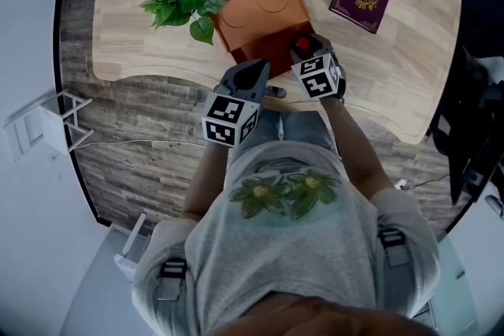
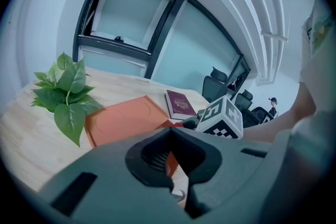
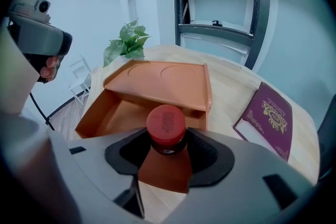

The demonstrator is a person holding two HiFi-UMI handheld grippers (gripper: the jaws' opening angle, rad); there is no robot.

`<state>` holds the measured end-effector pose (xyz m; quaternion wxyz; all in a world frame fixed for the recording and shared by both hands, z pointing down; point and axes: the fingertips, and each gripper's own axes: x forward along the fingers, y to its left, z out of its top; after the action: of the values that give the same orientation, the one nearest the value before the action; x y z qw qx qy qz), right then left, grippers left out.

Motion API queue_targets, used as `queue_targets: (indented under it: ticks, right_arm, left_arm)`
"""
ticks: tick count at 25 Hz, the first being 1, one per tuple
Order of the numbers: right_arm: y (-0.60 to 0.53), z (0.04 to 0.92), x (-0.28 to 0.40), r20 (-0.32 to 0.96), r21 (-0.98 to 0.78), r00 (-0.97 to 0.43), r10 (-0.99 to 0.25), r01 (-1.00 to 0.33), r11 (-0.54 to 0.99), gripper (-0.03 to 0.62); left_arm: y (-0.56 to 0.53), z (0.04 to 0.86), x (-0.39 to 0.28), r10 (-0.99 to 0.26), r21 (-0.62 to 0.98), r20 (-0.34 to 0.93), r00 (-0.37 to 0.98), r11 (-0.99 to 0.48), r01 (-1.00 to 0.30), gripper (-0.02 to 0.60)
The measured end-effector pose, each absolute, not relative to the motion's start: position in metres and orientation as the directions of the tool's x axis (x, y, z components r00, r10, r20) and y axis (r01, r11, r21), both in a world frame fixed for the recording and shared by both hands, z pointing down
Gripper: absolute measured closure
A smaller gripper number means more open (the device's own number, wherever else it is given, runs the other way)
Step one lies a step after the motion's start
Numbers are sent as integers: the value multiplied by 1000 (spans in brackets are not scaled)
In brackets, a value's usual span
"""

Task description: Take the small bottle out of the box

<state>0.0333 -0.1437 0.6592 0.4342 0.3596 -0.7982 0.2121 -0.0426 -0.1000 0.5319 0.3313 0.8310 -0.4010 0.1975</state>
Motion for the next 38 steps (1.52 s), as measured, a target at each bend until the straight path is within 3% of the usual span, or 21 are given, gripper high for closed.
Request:
queue_targets:
  ticks: [38]
  right_arm:
    - [-130, 576, 41, 758, -7, -446, -475, -734, 679, 376]
  left_arm:
    - [-81, 485, -63, -638, 322, 534, 555, -453, -831, 574]
